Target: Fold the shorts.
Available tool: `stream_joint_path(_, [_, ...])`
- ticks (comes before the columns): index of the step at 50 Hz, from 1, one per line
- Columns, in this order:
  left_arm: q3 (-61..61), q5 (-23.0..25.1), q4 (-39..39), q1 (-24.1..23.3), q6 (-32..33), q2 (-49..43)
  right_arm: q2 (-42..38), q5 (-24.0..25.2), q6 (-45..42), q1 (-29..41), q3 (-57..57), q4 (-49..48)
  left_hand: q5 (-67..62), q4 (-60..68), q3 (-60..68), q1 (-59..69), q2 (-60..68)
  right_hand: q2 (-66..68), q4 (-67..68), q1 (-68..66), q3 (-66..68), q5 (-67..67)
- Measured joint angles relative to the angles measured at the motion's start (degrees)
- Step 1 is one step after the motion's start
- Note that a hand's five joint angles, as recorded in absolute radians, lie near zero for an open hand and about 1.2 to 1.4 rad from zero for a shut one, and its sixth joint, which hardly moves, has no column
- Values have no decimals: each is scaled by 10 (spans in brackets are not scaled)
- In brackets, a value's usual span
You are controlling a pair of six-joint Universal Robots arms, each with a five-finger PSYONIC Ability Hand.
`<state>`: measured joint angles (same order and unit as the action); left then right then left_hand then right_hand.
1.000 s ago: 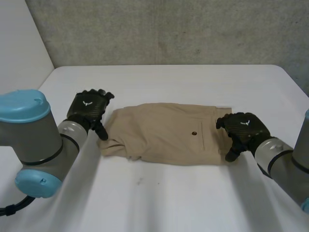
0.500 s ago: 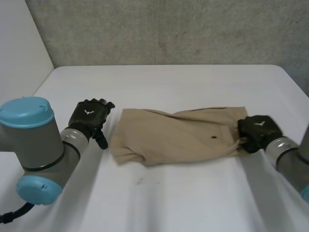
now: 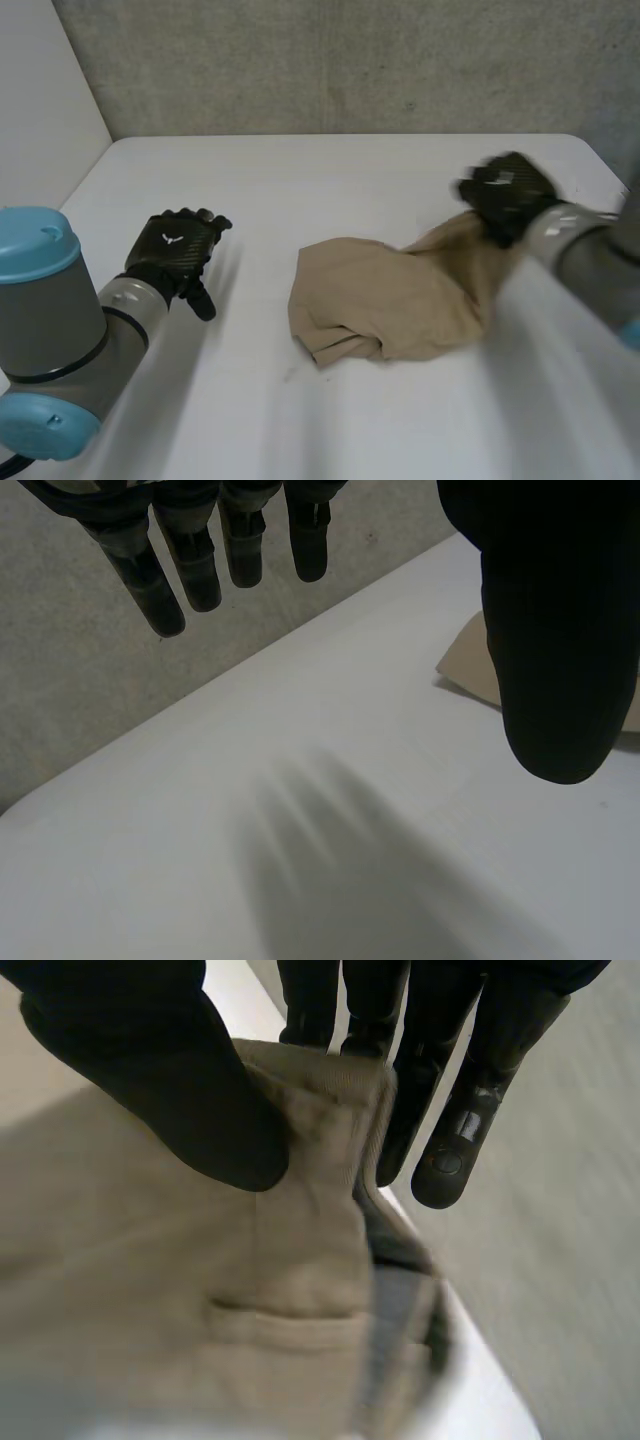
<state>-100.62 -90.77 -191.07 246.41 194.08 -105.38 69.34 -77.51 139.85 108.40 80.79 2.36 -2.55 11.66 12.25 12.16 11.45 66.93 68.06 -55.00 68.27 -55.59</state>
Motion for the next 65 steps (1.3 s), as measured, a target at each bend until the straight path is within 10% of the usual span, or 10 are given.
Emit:
stream_joint_path(12, [-19,-1,2,-1,0,26,-124,67,-91,220,-85,33,0,0,0,0,0,-44,-42,25,-41,33])
stream_joint_path(16, [-22,-1,2,1,0,33,-141,85,-93,239,-102,30,0,0,0,0,0,-407,-407,323,-408,382])
stream_joint_path(30, [56,1,-1,-16,-3,38,18,73,225,155,-42,-8,0,0,0,0,0,-550,-553,439,-566,522])
stream_joint_path(37, [160,-1,-1,-113,-13,-23,68,30,354,69,12,-21,0,0,0,0,0,-550,-553,439,-566,522])
stream_joint_path(47, [301,0,49,-190,-40,-208,-59,-16,350,47,-28,7,0,0,0,0,0,-550,-553,439,-566,522])
stream_joint_path(65, [295,-4,155,-136,-38,-259,-112,-8,256,58,-54,26,0,0,0,-4,0,-550,-553,439,-566,522])
